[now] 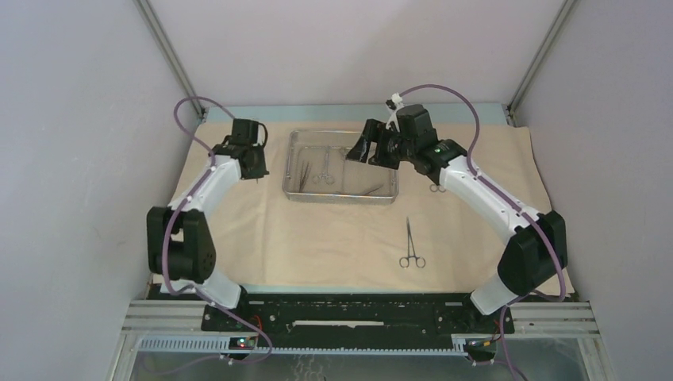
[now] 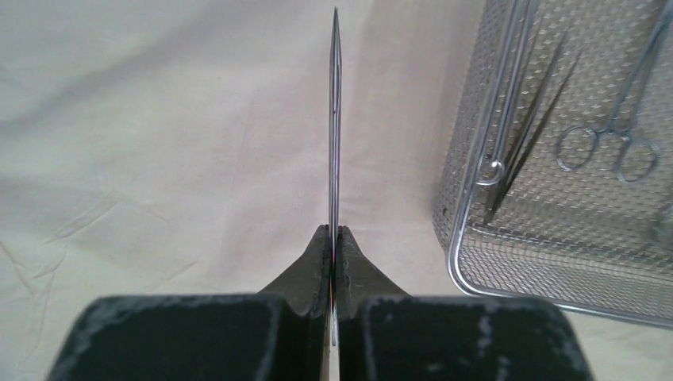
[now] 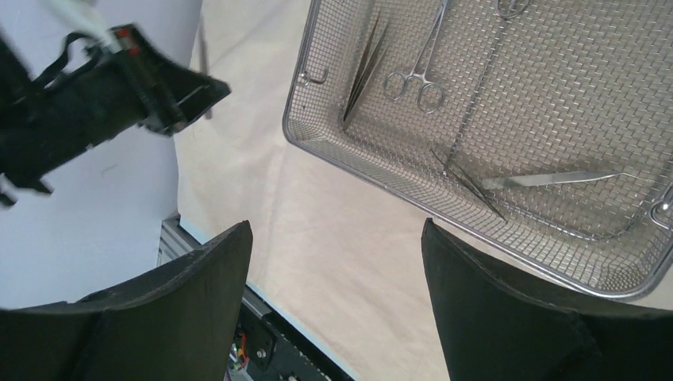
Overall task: Open and lay out the surgical kit
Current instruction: Place the medical item in the surgical kit.
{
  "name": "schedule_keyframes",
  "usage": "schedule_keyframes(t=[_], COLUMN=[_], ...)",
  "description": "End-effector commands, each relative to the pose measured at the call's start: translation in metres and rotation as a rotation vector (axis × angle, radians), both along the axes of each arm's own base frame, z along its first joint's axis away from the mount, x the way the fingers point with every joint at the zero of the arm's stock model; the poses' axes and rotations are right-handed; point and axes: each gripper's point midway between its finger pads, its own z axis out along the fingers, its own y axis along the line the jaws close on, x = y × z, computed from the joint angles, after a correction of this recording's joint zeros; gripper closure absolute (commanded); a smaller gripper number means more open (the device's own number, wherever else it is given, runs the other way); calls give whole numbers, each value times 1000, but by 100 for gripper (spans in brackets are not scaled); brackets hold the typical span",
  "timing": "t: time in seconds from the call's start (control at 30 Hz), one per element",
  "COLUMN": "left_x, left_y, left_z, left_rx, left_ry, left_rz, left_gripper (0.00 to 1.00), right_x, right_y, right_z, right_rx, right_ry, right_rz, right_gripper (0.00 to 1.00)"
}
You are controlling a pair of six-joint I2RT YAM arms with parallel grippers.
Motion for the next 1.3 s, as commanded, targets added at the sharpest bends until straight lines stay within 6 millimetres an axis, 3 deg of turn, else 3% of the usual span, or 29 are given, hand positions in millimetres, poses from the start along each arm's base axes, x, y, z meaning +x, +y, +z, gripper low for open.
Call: schedule_keyframes(t=[0.0, 0.27, 0.6, 0.9, 1.07, 1.27], left_x=[12, 19, 19, 20, 22, 33], left_y=[4, 0, 17, 26, 17, 5], left_z=[-10, -66, -88, -87, -82, -46], left_rx=[65, 82, 145, 154, 102, 33], left_ry=[96, 306, 391, 400, 377, 265], left_rz=[-73, -135, -115, -85, -97, -81], left_gripper=[100, 97, 82, 75, 73, 63], right_x=[-9, -18, -18, -17, -16, -7], right_y=[-9, -20, -22, -22, -23, -29], right_z=[38, 47, 45, 43, 42, 31], right_rx=[20, 21, 21, 20, 13, -51], right_ry=[-123, -147, -144, -142, -144, -159], right_rz=[19, 25, 36, 39, 38, 5], right_gripper=[13, 13, 13, 13, 13, 13])
